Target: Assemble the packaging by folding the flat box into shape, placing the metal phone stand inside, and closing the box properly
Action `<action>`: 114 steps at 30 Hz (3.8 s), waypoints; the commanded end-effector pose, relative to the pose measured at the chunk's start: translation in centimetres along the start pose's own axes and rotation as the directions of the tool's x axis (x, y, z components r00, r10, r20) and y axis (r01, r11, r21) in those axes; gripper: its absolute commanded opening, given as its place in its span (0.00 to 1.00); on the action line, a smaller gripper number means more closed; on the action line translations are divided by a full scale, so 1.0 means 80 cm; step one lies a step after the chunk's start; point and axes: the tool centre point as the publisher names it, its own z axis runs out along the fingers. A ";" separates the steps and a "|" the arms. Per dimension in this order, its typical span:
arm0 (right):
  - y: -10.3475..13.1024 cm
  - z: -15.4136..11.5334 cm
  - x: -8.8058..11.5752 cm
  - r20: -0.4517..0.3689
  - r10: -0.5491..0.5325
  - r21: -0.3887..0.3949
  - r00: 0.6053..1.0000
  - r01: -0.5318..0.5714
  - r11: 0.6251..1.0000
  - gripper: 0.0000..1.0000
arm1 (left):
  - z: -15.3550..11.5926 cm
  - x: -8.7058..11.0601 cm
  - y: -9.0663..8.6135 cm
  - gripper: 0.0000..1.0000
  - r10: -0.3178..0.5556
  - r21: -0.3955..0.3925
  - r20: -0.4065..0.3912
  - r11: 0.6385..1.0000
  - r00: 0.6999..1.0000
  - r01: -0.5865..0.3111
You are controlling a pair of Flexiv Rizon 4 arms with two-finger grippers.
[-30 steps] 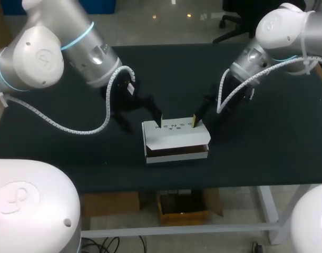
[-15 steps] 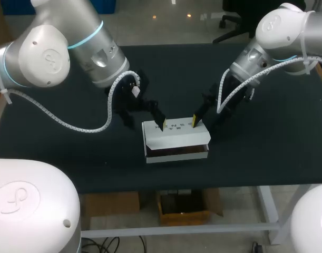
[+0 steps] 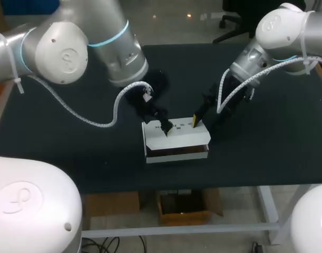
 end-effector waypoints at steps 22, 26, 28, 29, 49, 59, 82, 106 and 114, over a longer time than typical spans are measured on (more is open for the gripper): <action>0.000 0.000 0.000 0.000 0.000 0.003 1.000 0.000 1.000 0.51 | 0.021 0.010 -0.012 1.00 0.394 -0.151 0.142 0.915 0.908 -0.373; 0.000 0.000 0.000 0.000 0.000 0.003 1.000 0.000 1.000 0.51 | 0.021 0.010 -0.012 1.00 0.394 -0.151 0.142 0.915 0.908 -0.373; 0.000 0.000 0.000 0.000 0.000 0.003 1.000 0.000 1.000 0.51 | 0.021 0.010 -0.012 1.00 0.394 -0.151 0.142 0.915 0.908 -0.373; 0.000 0.000 0.000 0.000 0.000 0.003 1.000 0.000 1.000 0.51 | 0.021 0.010 -0.012 1.00 0.394 -0.151 0.142 0.915 0.908 -0.373; 0.000 0.000 0.000 0.000 0.000 0.003 1.000 0.000 1.000 0.49 | 0.028 -0.001 -0.006 1.00 0.530 -0.208 0.182 0.844 0.828 -0.494; 0.000 0.000 0.000 0.000 0.000 0.003 1.000 0.000 1.000 0.49 | 0.040 -0.023 -0.007 0.87 0.532 -0.180 0.184 0.845 0.827 -0.504; 0.000 0.000 0.000 0.000 0.000 0.003 1.000 0.000 1.000 0.49 | 0.062 -0.033 -0.019 0.87 0.530 -0.197 0.162 0.844 0.832 -0.500; 0.000 0.000 0.000 0.000 0.000 0.003 1.000 0.000 1.000 0.49 | 0.081 -0.035 -0.014 0.88 0.528 -0.218 0.196 0.845 0.826 -0.488; 0.000 0.000 0.000 0.000 0.000 0.003 1.000 0.000 1.000 0.49 | 0.088 -0.034 -0.013 0.87 0.537 -0.231 0.235 0.841 0.810 -0.490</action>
